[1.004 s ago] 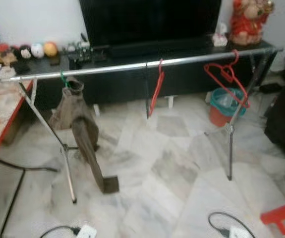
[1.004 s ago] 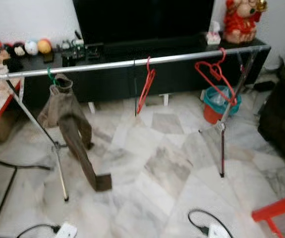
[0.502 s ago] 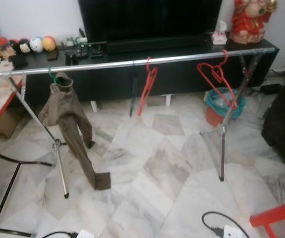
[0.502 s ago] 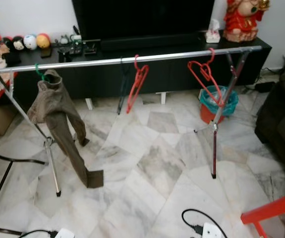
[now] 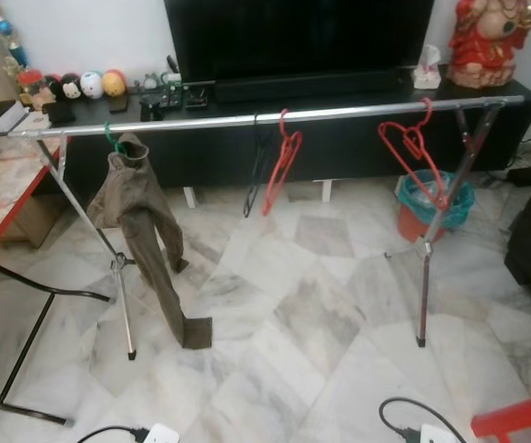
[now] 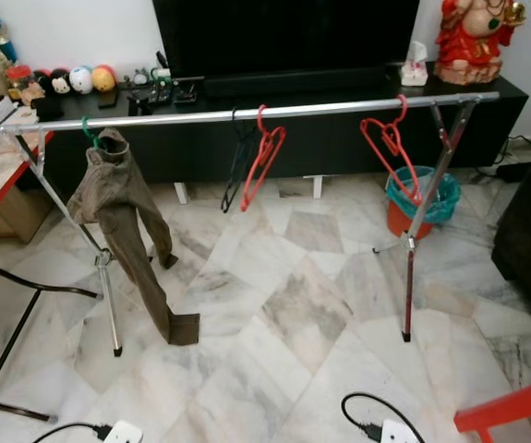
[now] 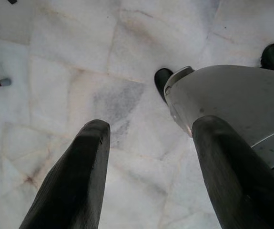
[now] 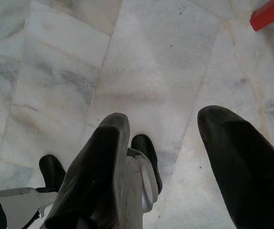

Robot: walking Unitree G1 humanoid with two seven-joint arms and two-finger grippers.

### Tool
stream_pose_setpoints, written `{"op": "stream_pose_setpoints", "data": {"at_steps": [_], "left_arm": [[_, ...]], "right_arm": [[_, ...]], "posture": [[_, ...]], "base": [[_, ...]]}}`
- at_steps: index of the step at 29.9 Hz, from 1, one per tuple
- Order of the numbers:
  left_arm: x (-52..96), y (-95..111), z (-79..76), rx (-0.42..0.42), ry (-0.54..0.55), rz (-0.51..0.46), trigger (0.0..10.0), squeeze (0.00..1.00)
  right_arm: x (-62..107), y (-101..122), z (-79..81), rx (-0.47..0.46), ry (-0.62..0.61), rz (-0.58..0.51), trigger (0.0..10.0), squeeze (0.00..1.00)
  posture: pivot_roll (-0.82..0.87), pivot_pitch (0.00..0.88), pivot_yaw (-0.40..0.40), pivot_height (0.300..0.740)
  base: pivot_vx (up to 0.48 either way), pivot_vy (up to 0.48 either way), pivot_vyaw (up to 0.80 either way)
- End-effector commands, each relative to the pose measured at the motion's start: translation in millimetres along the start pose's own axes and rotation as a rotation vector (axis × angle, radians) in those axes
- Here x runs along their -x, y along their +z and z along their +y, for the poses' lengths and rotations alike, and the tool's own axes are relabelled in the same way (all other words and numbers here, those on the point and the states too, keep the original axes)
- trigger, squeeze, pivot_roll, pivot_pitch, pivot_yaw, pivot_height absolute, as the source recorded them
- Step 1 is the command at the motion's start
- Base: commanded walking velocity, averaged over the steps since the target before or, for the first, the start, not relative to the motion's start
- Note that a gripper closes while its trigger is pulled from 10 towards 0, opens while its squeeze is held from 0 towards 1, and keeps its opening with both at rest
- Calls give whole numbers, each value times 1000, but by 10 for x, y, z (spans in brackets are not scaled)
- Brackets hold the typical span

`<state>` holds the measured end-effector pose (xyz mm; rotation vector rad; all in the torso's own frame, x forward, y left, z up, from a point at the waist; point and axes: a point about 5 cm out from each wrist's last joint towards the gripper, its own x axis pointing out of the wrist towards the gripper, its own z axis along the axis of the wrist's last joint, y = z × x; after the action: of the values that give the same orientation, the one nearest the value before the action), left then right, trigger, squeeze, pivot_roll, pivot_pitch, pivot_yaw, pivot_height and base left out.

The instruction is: Hang hanger

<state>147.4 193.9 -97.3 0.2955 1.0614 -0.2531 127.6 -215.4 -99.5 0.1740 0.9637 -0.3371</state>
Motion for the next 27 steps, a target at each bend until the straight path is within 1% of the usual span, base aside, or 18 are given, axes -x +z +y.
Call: {"op": "stream_pose_setpoints", "data": {"at_steps": [1,16,21,23,25,27], "left_arm": [[9,-21,43,-7,13,10,10000,0],[9,-22,44,-7,11,11,10000,0],[8,-14,47,-42,9,12,10000,0],[8,-15,47,-41,10,12,10000,0],[9,-23,46,-15,12,13,10000,0],[9,-22,48,-26,13,15,10000,0]], "right_arm": [[3,-20,-4,3,-1,13,10000,0],[-2,-5,21,14,10,10,10000,0],[-1,-9,17,16,11,11,10000,0],[0,-13,14,16,11,13,10000,0],[1,-17,14,17,11,15,10000,0],[2,-21,14,15,11,16,10000,0]], "posture": [[-79,10,59,740],[-79,12,59,740],[-79,11,59,740],[-78,12,59,740],[-79,13,59,740],[-78,12,59,740]], "base": [[0,0,-788],[0,0,-774],[0,0,-763],[0,-371,-756],[0,0,-763],[0,0,-763]]}}
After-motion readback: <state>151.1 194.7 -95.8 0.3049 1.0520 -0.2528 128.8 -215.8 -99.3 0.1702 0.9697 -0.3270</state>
